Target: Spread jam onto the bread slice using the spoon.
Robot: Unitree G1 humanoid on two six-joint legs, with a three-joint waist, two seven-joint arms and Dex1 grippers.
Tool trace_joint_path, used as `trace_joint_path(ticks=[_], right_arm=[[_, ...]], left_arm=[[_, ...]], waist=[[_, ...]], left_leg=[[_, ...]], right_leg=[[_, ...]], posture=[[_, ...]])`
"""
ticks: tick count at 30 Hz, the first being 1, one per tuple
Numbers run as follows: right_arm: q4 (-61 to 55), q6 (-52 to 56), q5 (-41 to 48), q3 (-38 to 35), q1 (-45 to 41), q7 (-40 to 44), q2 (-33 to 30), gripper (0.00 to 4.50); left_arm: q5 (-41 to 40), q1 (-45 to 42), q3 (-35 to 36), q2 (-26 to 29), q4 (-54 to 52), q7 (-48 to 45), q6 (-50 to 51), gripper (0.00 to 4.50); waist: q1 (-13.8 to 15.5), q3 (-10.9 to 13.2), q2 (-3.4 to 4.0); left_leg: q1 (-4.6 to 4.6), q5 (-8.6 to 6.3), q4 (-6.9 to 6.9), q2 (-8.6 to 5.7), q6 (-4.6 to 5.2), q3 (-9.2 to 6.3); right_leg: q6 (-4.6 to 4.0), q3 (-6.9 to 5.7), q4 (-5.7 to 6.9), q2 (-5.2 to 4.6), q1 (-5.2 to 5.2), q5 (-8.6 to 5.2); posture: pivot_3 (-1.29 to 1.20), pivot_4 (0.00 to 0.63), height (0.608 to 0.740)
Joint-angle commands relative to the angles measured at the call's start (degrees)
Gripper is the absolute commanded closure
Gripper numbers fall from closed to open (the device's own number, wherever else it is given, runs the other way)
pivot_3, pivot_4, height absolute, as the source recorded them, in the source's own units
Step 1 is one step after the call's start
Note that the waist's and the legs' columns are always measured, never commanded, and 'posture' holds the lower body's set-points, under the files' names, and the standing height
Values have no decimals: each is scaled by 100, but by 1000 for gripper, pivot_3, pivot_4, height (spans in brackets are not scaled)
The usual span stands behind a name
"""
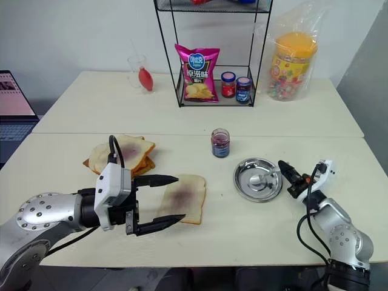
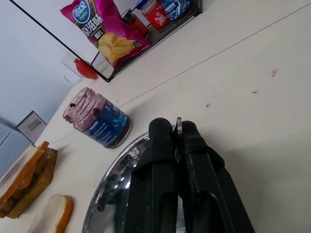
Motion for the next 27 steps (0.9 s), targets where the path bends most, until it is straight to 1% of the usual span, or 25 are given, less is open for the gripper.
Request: trace_joint_path(ticks=[1,9,13,18,21,24,27], right_arm=[[-372,103,230,-151,-78,25,-236,4480],[-1221,310,434,37,-535,303,-982,4480],[-1516,390,603,136,-890,327,-1175,4480],[-1608,391,634,419,-1649,361,-1312,4480],[-1496,299,307,836,-2200,558,-1411,4480],[-1106,29,-386,1485,-2862,910,-1516,4480],[-571,-291,-954,1912,-3404,1055,-1404,4480]], left_arm=[[23,-7,179,-84,-22,78,-148,0],[80,152,453,-351,47,316,-312,0],[348,241,559,-531,118,565,-481,0],[549,429,699,-683,136,797,-546,0],[670,486,732,-753,181,919,-611,0],[750,507,726,-853,200,1038,-651,0],[791,483,697,-939,205,1124,-662,0]], waist=[[0,0,0],[-8,5,8],[-9,6,10],[-20,7,8],[-20,7,9],[-36,8,10],[-33,8,9]], left_leg=[[-1,0,-1,0,0,0],[-5,0,-2,2,0,-1],[-7,0,-2,2,0,0],[-7,0,0,1,0,2],[-8,0,-1,2,0,0],[-11,0,-1,2,0,7],[-14,0,-2,3,0,5]], right_leg=[[0,0,0,0,0,0],[0,1,-1,1,-6,0],[0,1,-1,1,-7,0],[1,5,-1,1,-8,2],[-7,2,-3,1,-8,6],[-18,7,0,1,-18,14],[-20,3,-1,1,-21,16]], posture=[[0,150,740],[0,150,740],[0,150,740],[0,150,740],[0,150,740],[0,150,740],[0,150,740]])
